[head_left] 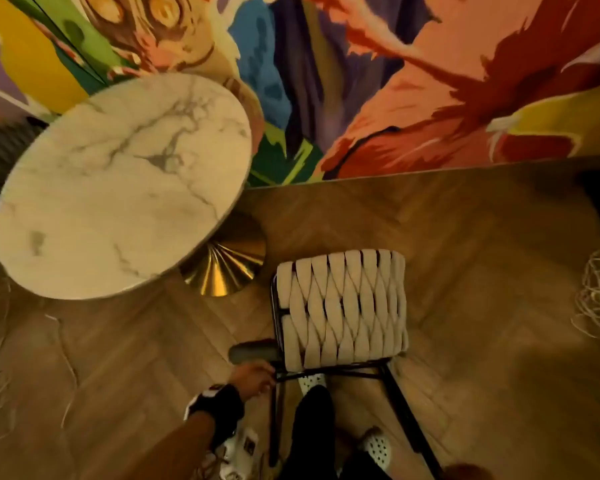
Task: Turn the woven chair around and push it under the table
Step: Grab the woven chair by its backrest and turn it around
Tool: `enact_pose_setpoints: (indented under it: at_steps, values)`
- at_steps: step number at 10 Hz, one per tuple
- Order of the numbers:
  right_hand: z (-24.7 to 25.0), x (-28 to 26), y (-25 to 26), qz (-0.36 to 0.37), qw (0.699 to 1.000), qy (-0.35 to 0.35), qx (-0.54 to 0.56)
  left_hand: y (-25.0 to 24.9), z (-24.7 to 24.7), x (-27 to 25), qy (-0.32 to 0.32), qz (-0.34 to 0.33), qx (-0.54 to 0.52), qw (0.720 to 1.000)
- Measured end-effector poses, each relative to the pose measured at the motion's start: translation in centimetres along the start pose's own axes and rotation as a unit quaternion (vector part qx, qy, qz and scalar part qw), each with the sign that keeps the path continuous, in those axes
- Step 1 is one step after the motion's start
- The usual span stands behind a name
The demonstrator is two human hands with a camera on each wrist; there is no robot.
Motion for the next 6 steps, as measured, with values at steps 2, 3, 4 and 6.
enact_pose_setpoints:
  at_steps: [2,3,4,6]
  values:
    - [-3.3,8.3,21.0,0.037,0.992,0.011,-0.121,-12.3,6.3,9.5,-0.127,-0.116,0.143,0.975]
    - [-5.6,13.8,30.6,0.205,0.958,0.026,-0.2,-15.8,8.0,13.9,-0.099,-0.104,0.153,0.978]
    - [-7.8,18.5,40.4,0.278,0.914,-0.037,-0.292,-16.0,7.0,17.5,0.002,-0.086,0.162,0.983]
    - [-12.2,25.2,46.1,0.121,0.758,0.035,-0.64,-15.3,7.5,18.2,0.04,-0.144,0.181,0.972]
Point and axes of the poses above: each hand's wrist, its own x-axis towards the middle knuckle, its own z-axis out of the back of the hand, y = z × x, the point moved 4 cm from there along x, towards the middle knuckle, and after that the axes turned 5 degrees about y, right-handed, at the moved point
